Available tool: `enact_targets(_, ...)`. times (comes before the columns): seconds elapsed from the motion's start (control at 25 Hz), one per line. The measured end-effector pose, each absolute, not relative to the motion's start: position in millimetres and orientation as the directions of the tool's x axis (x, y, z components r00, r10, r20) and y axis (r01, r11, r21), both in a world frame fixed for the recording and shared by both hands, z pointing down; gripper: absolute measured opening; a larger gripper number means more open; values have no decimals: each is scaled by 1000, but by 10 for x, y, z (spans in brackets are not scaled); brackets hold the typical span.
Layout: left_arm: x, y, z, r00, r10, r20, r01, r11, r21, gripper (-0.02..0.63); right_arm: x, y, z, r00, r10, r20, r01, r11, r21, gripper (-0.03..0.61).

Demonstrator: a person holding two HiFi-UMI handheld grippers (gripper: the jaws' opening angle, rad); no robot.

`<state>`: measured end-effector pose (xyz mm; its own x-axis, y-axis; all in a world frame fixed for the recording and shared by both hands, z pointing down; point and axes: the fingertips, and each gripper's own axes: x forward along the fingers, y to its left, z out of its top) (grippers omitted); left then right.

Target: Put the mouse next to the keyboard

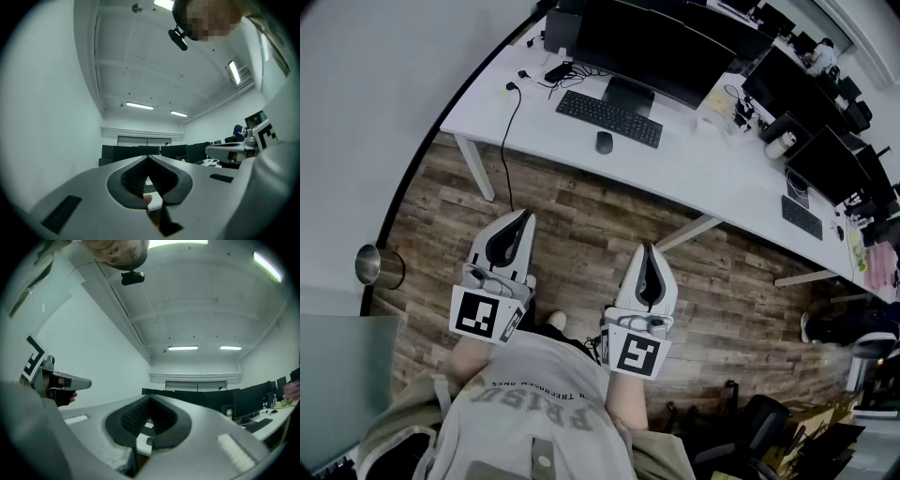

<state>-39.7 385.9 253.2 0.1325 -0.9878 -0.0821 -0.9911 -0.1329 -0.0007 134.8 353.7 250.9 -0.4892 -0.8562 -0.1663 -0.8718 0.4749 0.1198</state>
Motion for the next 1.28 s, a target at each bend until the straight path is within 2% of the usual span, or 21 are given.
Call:
enact_targets(0.64,-288,3931,2491,140,-987,-77,-990,-139,-19,11,1384,3598,2526,-512,-844,-157,-858,496,131,0)
enact_targets(0.88,-420,3871,2504,122,-992,-43,-993,-121,-7,14,1379,3566,2487,-556,-804,-211,-819,573,-28,0)
enact_targets(0.92,-439,3853,2511,127,-991,-37,-992,-127,-2,23,1382,3545,2492,-563,-798,-216,-809,586,-53,26)
enact_targets(0.96,-460,3832,2519,135,-990,-32,-991,-135,6,75,1385,3517,2503,-569,-793,-215,-801,594,-71,31)
enact_targets(1.0,-486,3808,2529,141,-990,-27,-990,-142,18,154,1390,3483,2520,-573,-792,-210,-796,599,-85,107)
enact_targets(1.04,-513,3781,2541,146,-989,-23,-989,-147,32,209,1397,3442,2546,-574,-794,-202,-795,599,-96,235)
enact_targets(1.08,-541,3751,2558,150,-989,-17,-988,-151,45,251,1411,3398,2578,-570,-799,-192,-798,594,-105,325)
enact_targets(1.2,-620,3629,2632,158,-987,9,-986,-157,62,356,1445,3256,2694,-545,-823,-161,-819,564,-107,388)
enact_targets(1.28,-671,3507,2699,167,-986,31,-984,-164,62,383,1425,3137,2770,-537,-832,-141,-827,552,-109,393)
